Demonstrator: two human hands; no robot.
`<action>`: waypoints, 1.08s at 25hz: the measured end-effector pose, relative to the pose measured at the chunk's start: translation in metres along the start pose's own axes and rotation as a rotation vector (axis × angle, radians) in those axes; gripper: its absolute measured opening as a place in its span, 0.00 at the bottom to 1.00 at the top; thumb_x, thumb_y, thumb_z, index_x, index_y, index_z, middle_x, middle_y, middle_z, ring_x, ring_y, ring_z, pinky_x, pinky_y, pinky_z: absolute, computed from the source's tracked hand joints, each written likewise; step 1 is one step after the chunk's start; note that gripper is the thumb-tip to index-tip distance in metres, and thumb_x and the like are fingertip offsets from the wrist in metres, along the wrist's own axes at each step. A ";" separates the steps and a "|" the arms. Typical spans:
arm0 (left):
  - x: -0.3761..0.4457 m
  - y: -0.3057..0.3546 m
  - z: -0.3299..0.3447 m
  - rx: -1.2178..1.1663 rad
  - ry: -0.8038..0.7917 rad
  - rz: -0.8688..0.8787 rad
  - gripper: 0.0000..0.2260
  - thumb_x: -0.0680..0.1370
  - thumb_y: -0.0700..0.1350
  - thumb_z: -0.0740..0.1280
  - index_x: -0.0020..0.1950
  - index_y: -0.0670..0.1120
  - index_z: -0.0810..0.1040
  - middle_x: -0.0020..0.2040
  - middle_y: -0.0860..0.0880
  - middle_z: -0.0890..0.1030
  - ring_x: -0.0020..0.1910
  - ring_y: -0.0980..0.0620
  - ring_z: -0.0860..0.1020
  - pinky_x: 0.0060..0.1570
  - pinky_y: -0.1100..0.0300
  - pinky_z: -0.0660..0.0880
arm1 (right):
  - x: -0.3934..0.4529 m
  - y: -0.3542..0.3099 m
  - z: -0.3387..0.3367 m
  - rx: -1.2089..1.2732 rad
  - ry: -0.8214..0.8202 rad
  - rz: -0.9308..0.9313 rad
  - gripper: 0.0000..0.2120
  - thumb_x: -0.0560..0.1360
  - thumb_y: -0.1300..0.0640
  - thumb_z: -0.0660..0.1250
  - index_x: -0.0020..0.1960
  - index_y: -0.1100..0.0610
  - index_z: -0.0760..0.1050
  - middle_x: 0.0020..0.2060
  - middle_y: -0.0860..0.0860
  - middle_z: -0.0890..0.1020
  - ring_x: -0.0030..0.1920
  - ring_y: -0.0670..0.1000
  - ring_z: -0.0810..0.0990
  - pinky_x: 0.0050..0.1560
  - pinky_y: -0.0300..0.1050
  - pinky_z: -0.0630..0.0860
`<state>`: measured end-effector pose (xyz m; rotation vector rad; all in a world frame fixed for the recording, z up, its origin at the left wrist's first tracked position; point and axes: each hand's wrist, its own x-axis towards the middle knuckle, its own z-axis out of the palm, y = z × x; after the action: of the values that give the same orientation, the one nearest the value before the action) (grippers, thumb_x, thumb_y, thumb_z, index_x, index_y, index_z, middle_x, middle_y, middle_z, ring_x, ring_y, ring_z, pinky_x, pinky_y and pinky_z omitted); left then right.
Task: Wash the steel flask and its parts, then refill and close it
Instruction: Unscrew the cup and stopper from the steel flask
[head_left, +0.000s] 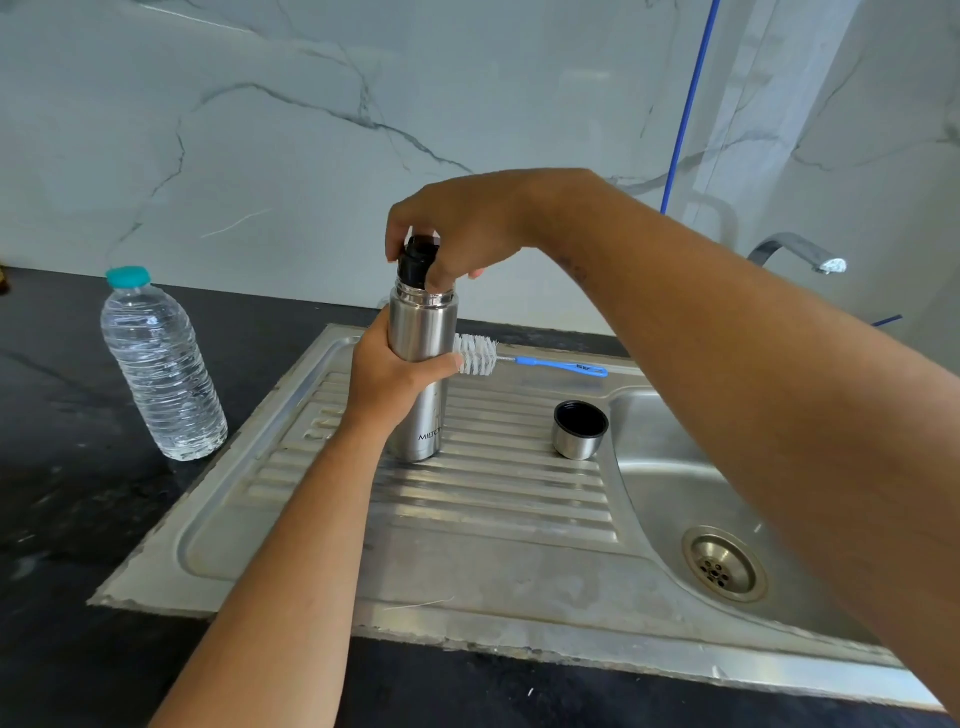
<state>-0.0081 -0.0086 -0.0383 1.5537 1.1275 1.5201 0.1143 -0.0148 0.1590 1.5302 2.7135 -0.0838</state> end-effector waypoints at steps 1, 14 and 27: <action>0.000 -0.001 0.000 -0.002 -0.001 -0.004 0.21 0.68 0.41 0.81 0.53 0.58 0.77 0.46 0.53 0.83 0.42 0.58 0.83 0.39 0.65 0.78 | 0.000 0.000 0.000 0.005 -0.003 0.008 0.23 0.76 0.46 0.73 0.69 0.48 0.72 0.55 0.47 0.78 0.38 0.43 0.78 0.36 0.37 0.73; 0.004 -0.003 -0.008 -0.013 0.033 -0.019 0.22 0.66 0.42 0.81 0.53 0.57 0.78 0.47 0.51 0.83 0.45 0.52 0.83 0.42 0.59 0.78 | -0.015 0.037 -0.005 0.345 0.419 0.041 0.26 0.67 0.36 0.78 0.56 0.52 0.79 0.46 0.46 0.83 0.41 0.43 0.82 0.42 0.38 0.79; 0.007 -0.001 -0.014 -0.023 0.120 -0.034 0.21 0.65 0.43 0.81 0.54 0.53 0.79 0.47 0.49 0.84 0.46 0.49 0.84 0.41 0.59 0.78 | -0.024 0.060 0.173 0.583 0.383 0.457 0.33 0.66 0.42 0.81 0.66 0.51 0.74 0.53 0.50 0.81 0.50 0.48 0.79 0.46 0.40 0.74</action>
<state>-0.0229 -0.0027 -0.0351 1.4366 1.1927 1.6164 0.1777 -0.0148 -0.0148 2.5216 2.6424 -0.6863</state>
